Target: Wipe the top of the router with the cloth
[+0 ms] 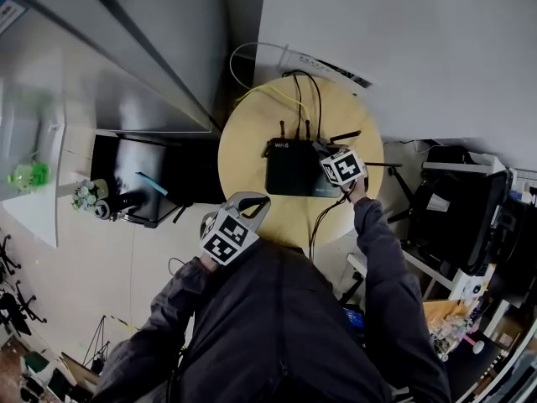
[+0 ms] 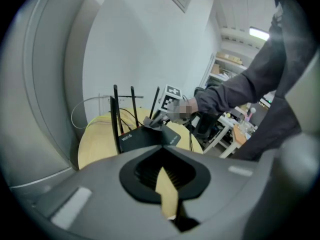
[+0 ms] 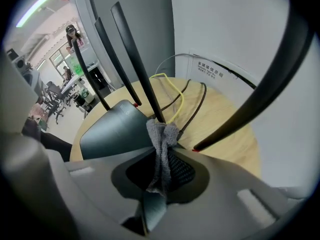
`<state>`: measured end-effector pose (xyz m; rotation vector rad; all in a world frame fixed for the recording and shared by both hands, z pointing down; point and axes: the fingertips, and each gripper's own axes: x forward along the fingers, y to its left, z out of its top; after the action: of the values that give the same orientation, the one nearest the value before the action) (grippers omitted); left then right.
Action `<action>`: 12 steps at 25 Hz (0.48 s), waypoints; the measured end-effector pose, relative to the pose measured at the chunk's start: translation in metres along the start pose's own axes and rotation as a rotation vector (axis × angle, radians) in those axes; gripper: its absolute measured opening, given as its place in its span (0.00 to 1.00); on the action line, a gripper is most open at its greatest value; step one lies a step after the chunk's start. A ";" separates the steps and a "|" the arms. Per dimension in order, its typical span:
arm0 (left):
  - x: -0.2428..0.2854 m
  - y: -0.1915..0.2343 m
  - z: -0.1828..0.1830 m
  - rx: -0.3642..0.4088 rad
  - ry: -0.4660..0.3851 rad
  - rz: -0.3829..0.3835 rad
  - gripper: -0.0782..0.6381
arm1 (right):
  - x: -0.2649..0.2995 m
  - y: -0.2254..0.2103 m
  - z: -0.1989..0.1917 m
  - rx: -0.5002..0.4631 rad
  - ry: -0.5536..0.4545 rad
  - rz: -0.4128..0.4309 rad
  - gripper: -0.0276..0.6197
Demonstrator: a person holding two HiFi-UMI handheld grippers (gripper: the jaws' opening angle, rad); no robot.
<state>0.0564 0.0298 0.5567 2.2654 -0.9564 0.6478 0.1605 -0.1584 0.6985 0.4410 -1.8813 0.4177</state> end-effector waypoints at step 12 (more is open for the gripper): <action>0.008 -0.016 0.002 0.036 0.008 -0.039 0.11 | -0.009 0.039 -0.031 0.011 -0.009 0.043 0.11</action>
<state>0.0737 0.0336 0.5556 2.3057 -0.9011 0.6616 0.1692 -0.1086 0.6976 0.4113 -1.9008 0.4553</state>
